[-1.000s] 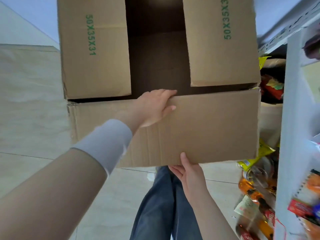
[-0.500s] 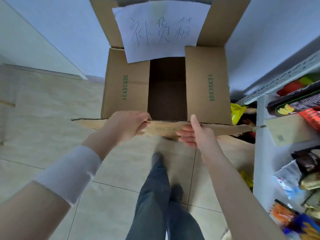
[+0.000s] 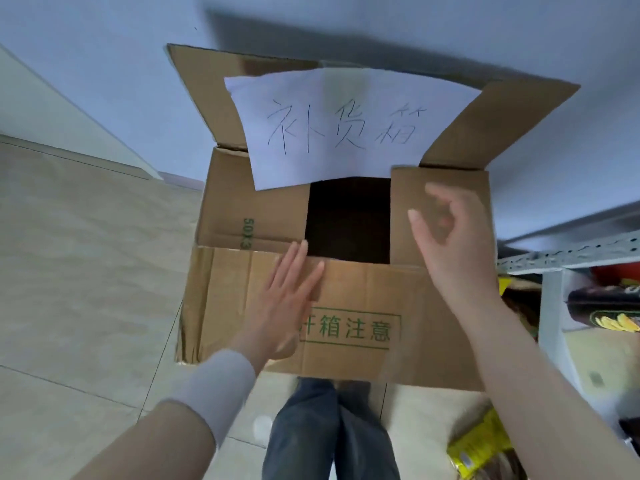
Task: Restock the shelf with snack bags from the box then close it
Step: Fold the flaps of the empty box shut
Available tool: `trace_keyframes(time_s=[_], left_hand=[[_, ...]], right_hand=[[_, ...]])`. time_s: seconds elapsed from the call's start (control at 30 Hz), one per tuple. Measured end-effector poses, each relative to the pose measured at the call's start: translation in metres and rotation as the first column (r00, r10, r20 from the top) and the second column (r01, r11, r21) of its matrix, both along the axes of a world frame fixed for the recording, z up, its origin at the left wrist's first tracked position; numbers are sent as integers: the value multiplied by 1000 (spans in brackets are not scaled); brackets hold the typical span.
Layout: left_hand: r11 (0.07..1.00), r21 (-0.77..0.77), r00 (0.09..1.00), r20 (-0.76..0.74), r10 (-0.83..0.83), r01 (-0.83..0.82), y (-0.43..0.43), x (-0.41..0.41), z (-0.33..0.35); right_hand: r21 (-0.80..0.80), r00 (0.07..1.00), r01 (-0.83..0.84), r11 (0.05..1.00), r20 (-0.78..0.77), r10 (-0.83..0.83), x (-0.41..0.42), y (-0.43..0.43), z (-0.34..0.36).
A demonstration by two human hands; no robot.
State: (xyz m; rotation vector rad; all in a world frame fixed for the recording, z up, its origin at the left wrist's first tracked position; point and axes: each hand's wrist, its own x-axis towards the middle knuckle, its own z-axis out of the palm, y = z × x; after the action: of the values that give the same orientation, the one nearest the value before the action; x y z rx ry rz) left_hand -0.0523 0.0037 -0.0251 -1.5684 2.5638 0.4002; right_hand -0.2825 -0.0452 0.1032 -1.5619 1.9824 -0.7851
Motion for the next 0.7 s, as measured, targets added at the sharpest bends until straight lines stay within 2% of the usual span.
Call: trace_keyframes(time_s=[0.1,0.2,0.27,0.37,0.47,0.57,0.7], left_hand=[[998,41,998,40,51,-53,16,5,-15],[998,46,995,84,43,-47,16,8,-27],[997,55,997,59,52,-55,13,8,-29],[997,50,997,34,65,-66,14,7,-32],[997,36,997,28,71,-72,15,8,-34],[997,18,997,38,73,-74,14,7,-34],[997,20,995,65,73,-74,13,5,-33]], right_hand=[[-195,947,-218,956,-278,160,-3,-64,6],[-195,811,-389,900,-537,234,-3,-120,12],[-146,753,-442,885,-597,277,-3,-144,8],[-190,739,-469,863,-620,265,-6,-166,0],[-194,835,-404,894,-476,275,-5,-183,6],[-152,854,-402,903,-417,310,-4,-198,10],[-175,883,-380,908,-360,300,-4,-200,10]])
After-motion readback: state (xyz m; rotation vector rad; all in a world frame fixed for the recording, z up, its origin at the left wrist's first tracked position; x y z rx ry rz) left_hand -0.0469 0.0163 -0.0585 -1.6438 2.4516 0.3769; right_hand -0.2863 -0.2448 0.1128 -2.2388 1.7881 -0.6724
